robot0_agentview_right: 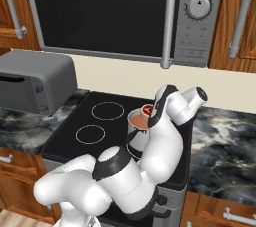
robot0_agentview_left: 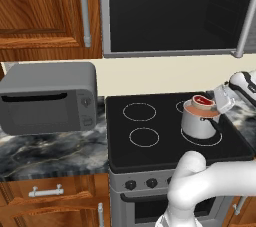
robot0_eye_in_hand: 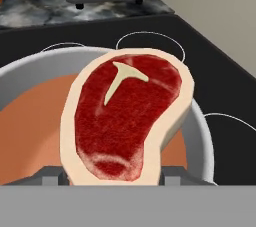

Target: Retrieve the steak from the fridge and place it on the saucepan with marinade on the stove.

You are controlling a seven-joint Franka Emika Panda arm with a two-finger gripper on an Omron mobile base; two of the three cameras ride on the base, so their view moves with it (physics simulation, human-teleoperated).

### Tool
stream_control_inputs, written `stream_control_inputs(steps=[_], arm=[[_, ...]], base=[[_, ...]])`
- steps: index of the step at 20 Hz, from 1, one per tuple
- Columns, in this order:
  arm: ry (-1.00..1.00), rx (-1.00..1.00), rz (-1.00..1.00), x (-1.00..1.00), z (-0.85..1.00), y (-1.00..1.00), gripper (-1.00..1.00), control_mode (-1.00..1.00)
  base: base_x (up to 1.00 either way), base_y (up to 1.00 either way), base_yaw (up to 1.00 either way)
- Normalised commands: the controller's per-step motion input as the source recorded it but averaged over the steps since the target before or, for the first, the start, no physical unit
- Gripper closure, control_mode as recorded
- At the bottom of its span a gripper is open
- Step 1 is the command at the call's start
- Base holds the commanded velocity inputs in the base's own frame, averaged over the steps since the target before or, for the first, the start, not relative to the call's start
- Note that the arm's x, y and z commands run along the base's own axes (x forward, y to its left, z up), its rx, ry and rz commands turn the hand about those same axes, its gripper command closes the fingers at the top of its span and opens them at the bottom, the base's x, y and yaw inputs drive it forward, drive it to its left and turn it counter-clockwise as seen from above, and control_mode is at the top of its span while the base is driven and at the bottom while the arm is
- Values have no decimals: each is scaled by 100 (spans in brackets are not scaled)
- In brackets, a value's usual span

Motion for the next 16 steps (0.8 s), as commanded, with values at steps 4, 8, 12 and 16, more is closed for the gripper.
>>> stream_control_inputs(steps=[4,8,12,16], arm=[[0,0,0,0,0,-4,100,-100],[0,0,0,0,0,0,100,-100],[0,0,0,0,1,0,100,-100],[0,0,0,-1,1,0,100,-100]], base=[[0,0,0],[0,0,0],[0,0,0],[0,0,0]])
